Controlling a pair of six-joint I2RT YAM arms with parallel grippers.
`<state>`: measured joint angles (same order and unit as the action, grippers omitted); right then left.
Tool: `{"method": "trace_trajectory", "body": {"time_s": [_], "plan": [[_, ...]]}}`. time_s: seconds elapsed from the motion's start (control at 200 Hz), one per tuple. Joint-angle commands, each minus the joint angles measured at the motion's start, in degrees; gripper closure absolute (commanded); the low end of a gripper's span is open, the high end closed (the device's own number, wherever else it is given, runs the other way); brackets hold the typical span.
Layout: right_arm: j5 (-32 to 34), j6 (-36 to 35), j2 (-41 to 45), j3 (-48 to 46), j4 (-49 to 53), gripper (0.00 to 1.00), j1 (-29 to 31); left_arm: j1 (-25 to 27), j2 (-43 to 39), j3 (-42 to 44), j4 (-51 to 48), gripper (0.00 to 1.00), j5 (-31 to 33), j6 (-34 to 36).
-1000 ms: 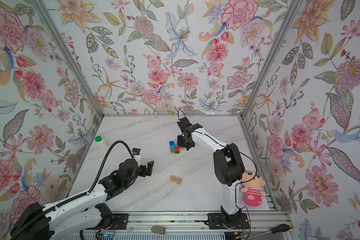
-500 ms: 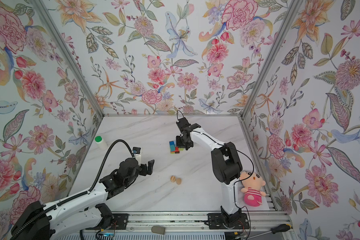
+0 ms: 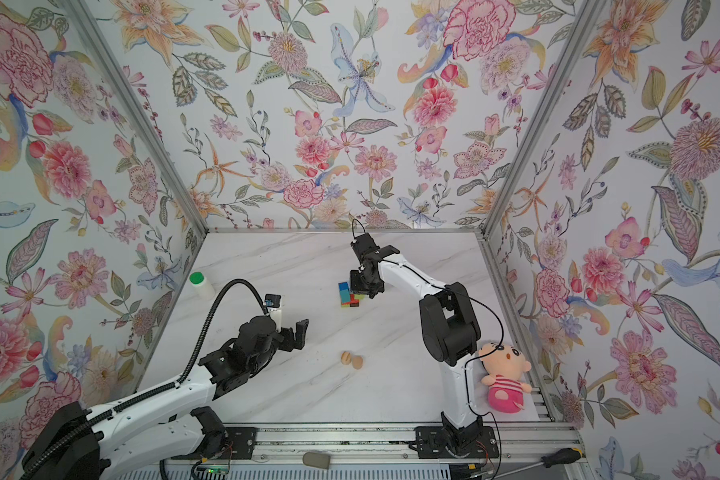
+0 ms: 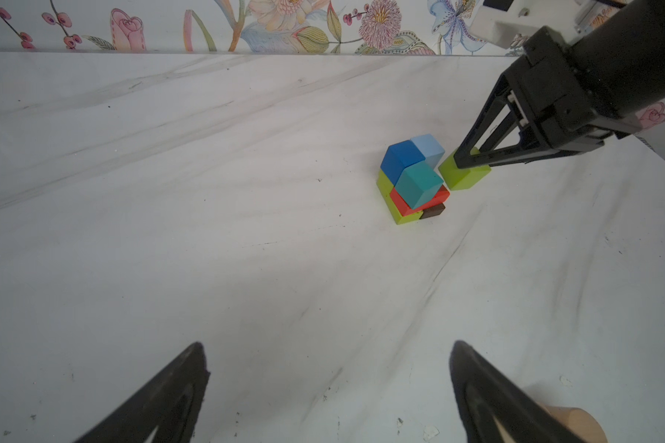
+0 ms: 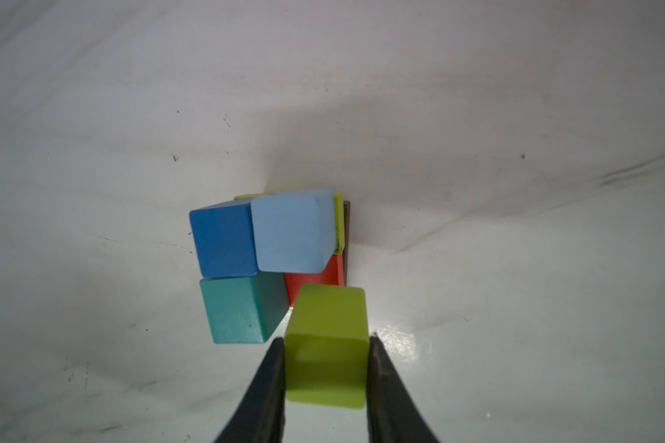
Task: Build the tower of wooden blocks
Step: 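Lower the lime-green cube against the stack beside the teal cube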
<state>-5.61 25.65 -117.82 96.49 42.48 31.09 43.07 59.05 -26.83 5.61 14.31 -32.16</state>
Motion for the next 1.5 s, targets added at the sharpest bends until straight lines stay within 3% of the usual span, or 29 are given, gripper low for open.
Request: {"method": "trace_trajectory", "body": {"time_s": [0.0, 1.491], "plan": [[-0.57, -1.07, -1.43, 1.92, 0.64, 0.70, 0.20, -0.63, -0.67, -0.71, -0.85, 0.01, 1.92, -0.44], [-1.69, -0.42, -4.28, 4.54, 0.72, 0.65, 0.63, -1.50, -1.63, 0.24, -1.26, 0.01, 2.33, 0.16]]}}
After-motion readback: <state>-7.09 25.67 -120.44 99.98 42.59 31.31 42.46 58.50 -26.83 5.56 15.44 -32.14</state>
